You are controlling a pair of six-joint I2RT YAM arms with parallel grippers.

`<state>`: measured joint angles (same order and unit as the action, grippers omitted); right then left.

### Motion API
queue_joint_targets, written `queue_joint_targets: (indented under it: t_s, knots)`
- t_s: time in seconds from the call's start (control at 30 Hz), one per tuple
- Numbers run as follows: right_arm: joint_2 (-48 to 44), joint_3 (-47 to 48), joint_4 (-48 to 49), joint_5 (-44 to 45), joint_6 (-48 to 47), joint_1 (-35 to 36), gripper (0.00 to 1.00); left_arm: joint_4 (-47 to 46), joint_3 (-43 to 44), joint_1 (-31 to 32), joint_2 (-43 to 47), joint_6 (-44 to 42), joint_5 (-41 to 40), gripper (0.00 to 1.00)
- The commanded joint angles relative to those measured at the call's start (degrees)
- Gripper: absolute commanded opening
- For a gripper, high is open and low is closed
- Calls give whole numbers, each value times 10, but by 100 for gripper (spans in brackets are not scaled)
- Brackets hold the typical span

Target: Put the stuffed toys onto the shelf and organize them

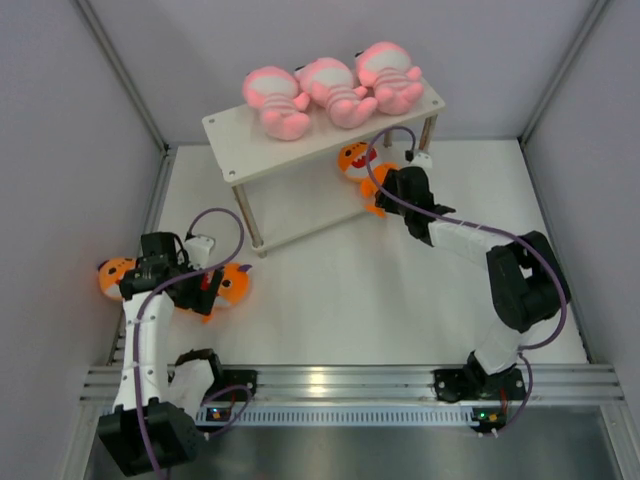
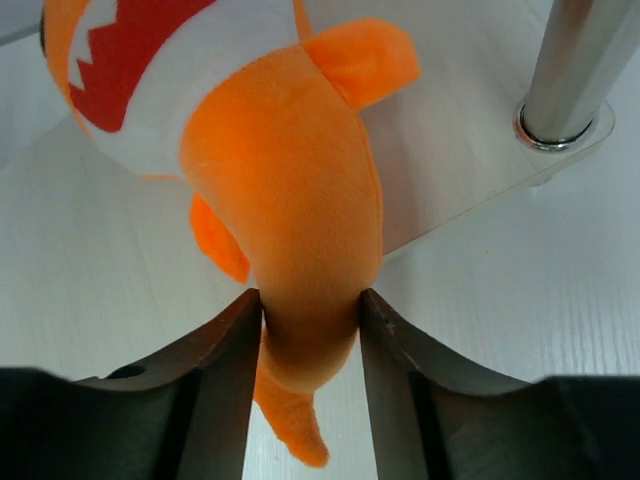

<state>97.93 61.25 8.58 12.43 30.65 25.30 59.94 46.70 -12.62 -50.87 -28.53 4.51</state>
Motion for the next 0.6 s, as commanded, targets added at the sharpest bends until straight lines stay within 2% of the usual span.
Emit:
queue_joint_targets:
  t_s: [0.0, 0.07, 0.23, 0.57]
  knots:
    - [-61, -10, 87, 6, -4, -8, 45, -15, -6, -2, -11, -28, 52, 99]
    - [-89, -54, 115, 1, -14, -7, 53, -15, 1, -2, -21, -49, 106, 99]
    - [-151, -78, 102, -20, -51, -7, 56, -35, 27, 3, -73, -93, 168, 99]
    - [-221, -119, 104, -93, -53, -5, 57, -148, 28, 8, -165, -108, 174, 99]
